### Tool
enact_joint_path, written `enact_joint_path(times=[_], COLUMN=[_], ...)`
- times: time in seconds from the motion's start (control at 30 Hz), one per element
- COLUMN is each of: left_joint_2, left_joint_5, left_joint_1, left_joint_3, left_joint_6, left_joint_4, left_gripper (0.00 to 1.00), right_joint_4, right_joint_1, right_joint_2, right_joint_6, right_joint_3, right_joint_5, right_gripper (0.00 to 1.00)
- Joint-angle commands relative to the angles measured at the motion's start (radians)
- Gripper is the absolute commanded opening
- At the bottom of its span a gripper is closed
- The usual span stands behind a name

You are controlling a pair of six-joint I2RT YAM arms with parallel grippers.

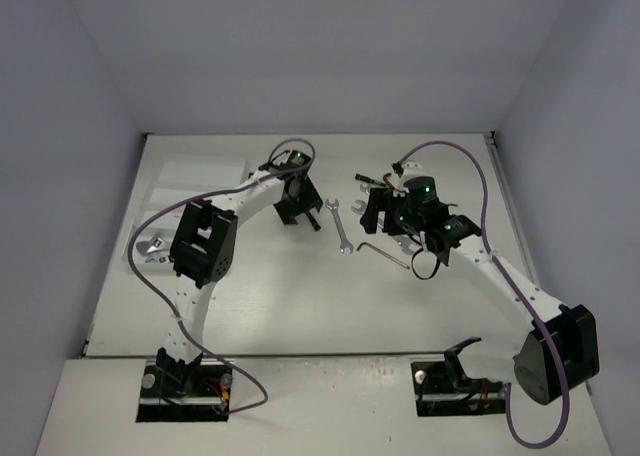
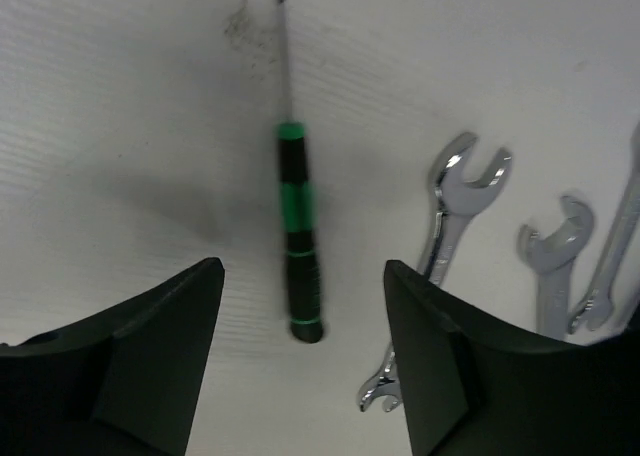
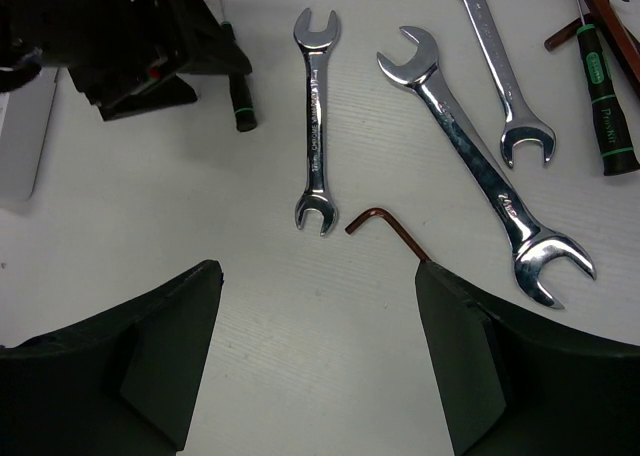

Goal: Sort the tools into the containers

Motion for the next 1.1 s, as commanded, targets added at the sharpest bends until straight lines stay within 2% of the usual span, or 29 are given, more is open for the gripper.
enact_joint_path(times=[0.0,0.1,0.27,0.47,0.67,0.77,0.9,1.07], left_joint_2=[0.009,0.045,0.053,-0.042,-0.141,-0.19,-0.175,-0.128], left_joint_5=[-0.012,-0.024,-0.016,-0.066,-0.176,-0.256,-0.174,-0.111], left_joint_1=[-0.011,-0.017,-0.019,-0.019,-0.025,-0.011,0.049,0.107], left_joint_3=[0.096,0.127,0.077,0.016,0.177,0.188,0.149,0.13], left_joint_6=[0.014,0.013,0.004,0.073,0.35,0.579,0.794,0.95], left_joint_4=[-0.058,-0.079,-0.087,-0.086,-0.184,-0.193,-0.196,-0.205], left_gripper=[0.59,0.56,0.49,0.48,0.55,0.58,0.58,0.58], right_joint_4=[0.03,0.029,0.027,0.027,0.027,0.027,0.028,0.028], right_joint_1=[-0.008,-0.009,-0.008,-0.011,-0.009,-0.009,-0.009,-0.009], right_joint_2=[-0.028,-0.042,-0.054,-0.055,-0.037,-0.032,-0.023,-0.026], right_joint_6=[-0.007,0.0,0.004,0.007,0.005,-0.001,-0.001,0.004], right_joint_3=[0.013,0.005,-0.001,-0.008,-0.006,0.001,0.004,0.005], right_joint_5=[0.001,-0.001,0.008,0.014,0.004,-0.002,-0.015,-0.03], right_gripper=[0.75,0.75,0.75,0.75,0.75,0.75,0.75,0.75])
